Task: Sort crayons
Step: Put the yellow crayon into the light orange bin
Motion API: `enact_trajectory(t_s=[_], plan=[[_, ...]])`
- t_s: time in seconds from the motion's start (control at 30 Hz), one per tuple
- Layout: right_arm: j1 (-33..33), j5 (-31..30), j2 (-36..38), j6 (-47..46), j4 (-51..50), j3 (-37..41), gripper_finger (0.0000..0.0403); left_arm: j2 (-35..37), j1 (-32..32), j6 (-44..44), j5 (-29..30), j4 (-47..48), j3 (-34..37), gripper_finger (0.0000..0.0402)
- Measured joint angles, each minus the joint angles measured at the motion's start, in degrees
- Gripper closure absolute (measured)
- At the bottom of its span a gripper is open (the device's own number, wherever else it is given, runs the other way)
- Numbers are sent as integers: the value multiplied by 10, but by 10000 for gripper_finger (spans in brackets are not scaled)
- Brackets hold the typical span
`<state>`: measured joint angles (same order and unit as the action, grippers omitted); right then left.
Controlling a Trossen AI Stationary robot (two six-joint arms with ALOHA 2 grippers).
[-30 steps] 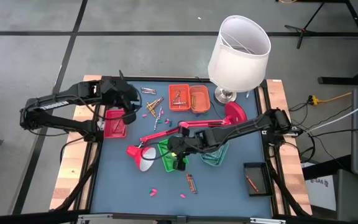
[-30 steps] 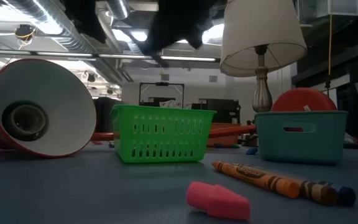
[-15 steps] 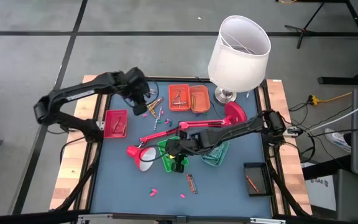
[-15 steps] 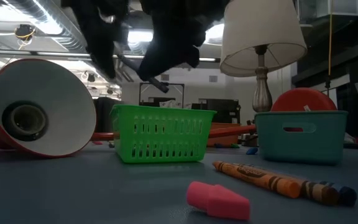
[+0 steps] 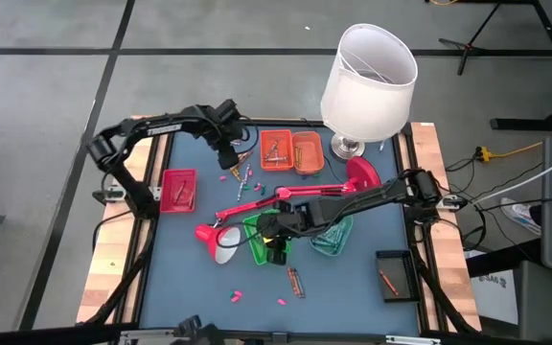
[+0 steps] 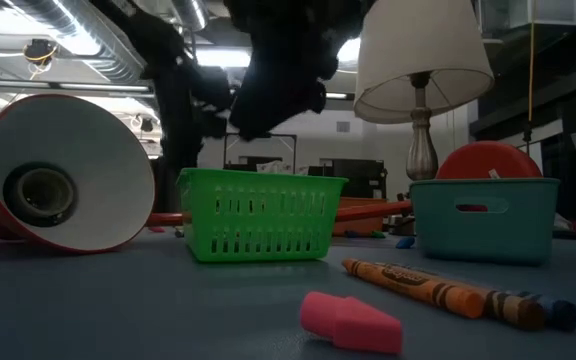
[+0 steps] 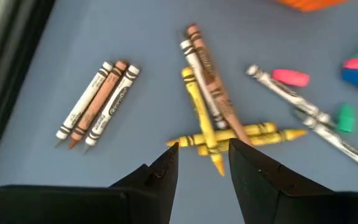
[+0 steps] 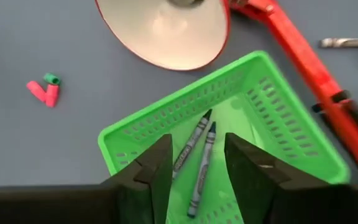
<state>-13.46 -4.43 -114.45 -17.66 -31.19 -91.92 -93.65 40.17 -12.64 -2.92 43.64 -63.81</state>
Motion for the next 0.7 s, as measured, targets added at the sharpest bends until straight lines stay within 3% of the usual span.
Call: enact_trajectory(t_s=[0.7], plan=[[0, -121, 126, 32, -156, 0, 262, -105, 18, 3, -32, -61, 0, 276]])
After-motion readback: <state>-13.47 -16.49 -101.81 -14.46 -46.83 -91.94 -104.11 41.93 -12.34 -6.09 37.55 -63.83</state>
